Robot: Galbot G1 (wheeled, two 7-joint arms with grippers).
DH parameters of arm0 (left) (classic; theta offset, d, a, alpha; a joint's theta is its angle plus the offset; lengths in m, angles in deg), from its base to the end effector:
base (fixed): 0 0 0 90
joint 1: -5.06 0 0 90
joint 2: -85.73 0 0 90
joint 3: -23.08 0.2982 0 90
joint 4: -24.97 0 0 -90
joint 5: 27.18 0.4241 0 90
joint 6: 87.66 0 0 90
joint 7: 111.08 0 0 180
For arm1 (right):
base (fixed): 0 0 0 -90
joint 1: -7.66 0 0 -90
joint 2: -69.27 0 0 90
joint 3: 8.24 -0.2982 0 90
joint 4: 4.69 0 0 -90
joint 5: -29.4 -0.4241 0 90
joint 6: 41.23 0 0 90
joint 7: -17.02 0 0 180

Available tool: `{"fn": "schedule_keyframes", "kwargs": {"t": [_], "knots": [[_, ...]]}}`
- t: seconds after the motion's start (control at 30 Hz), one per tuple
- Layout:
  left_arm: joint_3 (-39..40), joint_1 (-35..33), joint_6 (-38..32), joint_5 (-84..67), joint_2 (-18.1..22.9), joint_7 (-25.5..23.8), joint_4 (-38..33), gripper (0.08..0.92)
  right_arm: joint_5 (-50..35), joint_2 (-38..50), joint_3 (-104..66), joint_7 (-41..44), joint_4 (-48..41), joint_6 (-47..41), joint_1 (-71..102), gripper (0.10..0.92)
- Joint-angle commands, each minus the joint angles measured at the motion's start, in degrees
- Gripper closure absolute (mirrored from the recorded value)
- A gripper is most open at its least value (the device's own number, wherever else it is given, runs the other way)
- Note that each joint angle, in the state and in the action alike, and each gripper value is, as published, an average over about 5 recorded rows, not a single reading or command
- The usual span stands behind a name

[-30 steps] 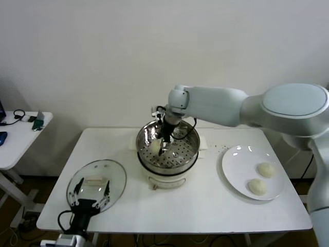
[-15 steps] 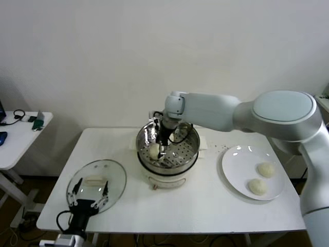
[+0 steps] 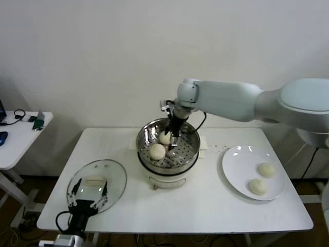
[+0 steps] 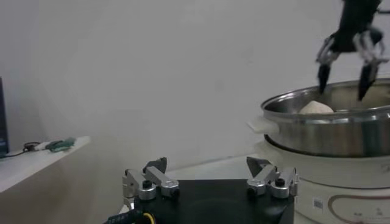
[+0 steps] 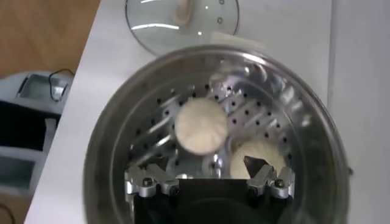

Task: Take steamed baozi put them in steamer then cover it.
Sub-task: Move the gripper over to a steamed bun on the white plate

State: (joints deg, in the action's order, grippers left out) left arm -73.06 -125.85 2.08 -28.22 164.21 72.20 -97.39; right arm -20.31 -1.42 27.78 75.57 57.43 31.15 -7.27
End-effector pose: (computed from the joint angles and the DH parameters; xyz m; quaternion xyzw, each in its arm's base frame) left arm 0.2285 0.0518 -0.2802 0.0118 -0.9924 -0.1050 0.0636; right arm 0.6064 0.1220 -0.0665 0.5688 -0.5394 0.4934 0.3768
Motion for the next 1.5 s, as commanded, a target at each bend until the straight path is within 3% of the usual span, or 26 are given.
{"fn": "schedule_keyframes", "kwargs": {"t": [0.03,0.37,0.63,0.97,1.5], "knots": [[0.0,0.5,0.3,-0.5,-0.2,0.1,0.1,0.177,5.6,14.9,2.8,3.4,9.4,1.6,-7.6,0.203],[-0.4,0.8,0.7,-0.4,-0.4,0.3,0.2,0.177,20.4,33.7,3.0,3.0,15.5,1.8,-2.3,0.203],[-0.6,-0.3,1.0,0.5,0.8,0.3,-0.3,0.177,31.0,41.9,-5.2,2.7,14.7,2.6,12.7,0.203],[-0.7,-1.0,0.9,1.8,2.4,0.3,0.0,0.177,38.8,42.2,-19.7,3.2,8.2,4.0,28.9,0.203],[-0.7,-1.1,0.9,2.7,3.3,0.3,0.7,0.177,41.0,36.3,-26.8,3.4,1.7,4.9,35.2,0.203]]}}
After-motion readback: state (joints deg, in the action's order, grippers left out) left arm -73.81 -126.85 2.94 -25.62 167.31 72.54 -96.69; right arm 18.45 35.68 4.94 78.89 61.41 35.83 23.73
